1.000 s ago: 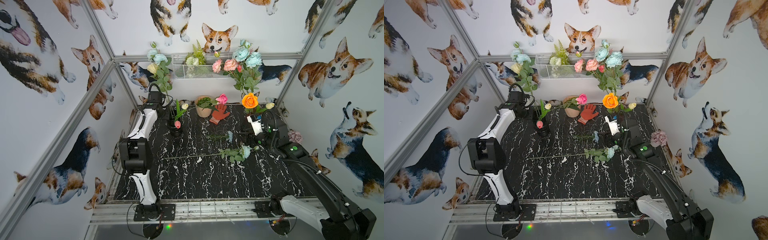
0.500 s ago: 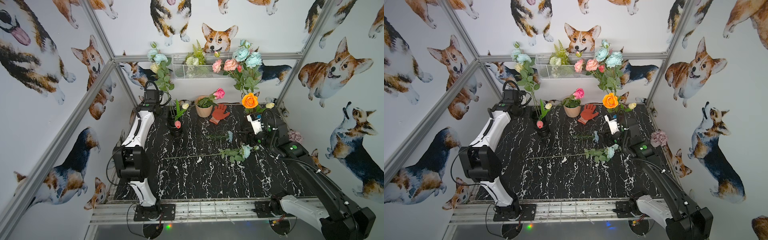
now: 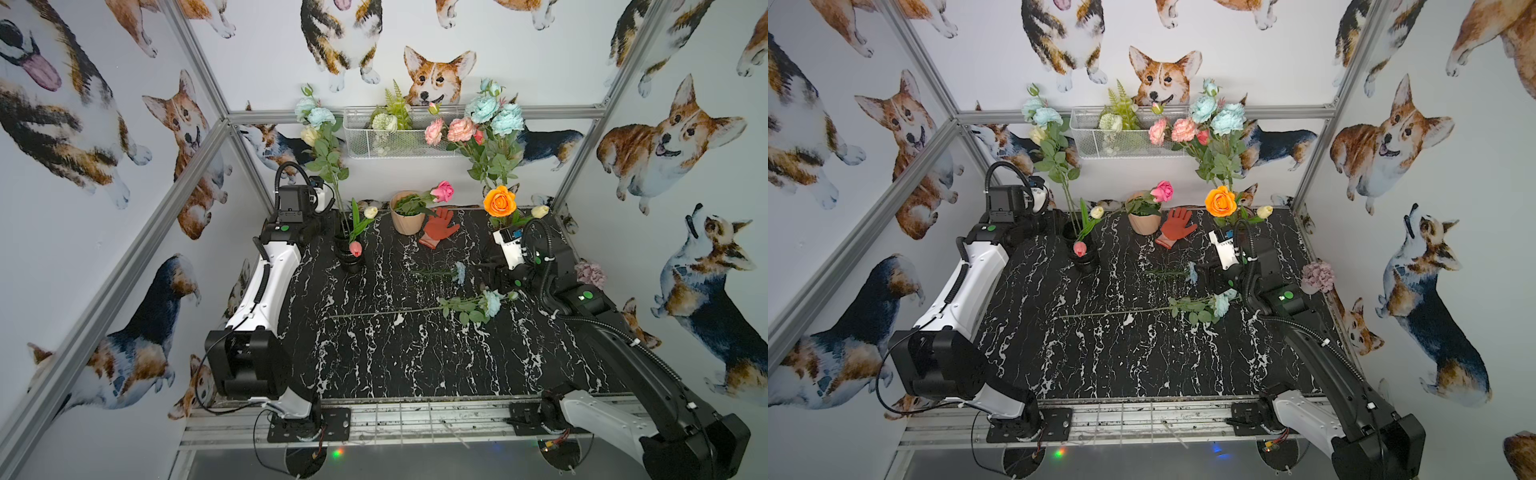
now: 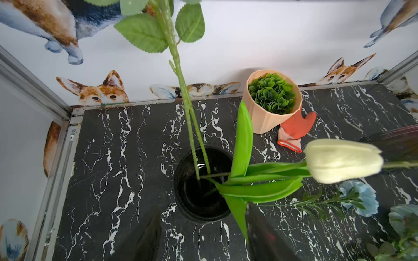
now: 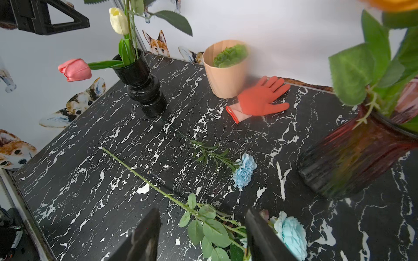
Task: Pick out blue flowers from the vase
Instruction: Pick up the flower from the vase.
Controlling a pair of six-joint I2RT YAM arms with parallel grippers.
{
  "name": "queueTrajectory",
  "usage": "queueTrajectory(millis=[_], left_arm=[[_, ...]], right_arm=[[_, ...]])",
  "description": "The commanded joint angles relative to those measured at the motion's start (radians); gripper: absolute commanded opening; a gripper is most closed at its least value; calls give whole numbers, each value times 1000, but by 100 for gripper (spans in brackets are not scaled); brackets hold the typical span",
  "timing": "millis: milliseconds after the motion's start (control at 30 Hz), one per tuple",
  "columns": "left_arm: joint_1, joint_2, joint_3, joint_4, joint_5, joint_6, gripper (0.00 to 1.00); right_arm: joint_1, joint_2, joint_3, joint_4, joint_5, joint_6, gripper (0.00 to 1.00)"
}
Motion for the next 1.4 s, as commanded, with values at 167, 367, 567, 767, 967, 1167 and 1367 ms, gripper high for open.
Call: queueTrajectory(millis=[167, 367, 567, 767, 967, 1167, 1367], left_arm=[[3, 93, 68, 123, -16, -19, 58], [4, 201, 140, 129, -28, -7, 56], [4, 244, 197, 96, -70, 24, 55], [4, 291, 265, 51, -58, 41, 54], [5, 318, 295, 43, -58, 54, 49], [4, 346, 332, 32, -42, 52, 33], [4, 369, 341, 32, -34, 51, 25]], right_arm=[[-2, -15, -8, 46, -6, 12, 62], [-1, -29, -20, 38, 6, 6, 62], [-2, -38, -25, 32, 12, 4, 62], [-1, -22, -25, 40, 7, 1, 62], [-1, 6, -20, 64, -4, 3, 62], [-1, 26, -12, 70, -1, -2, 62], [-2, 41, -7, 72, 2, -4, 62]])
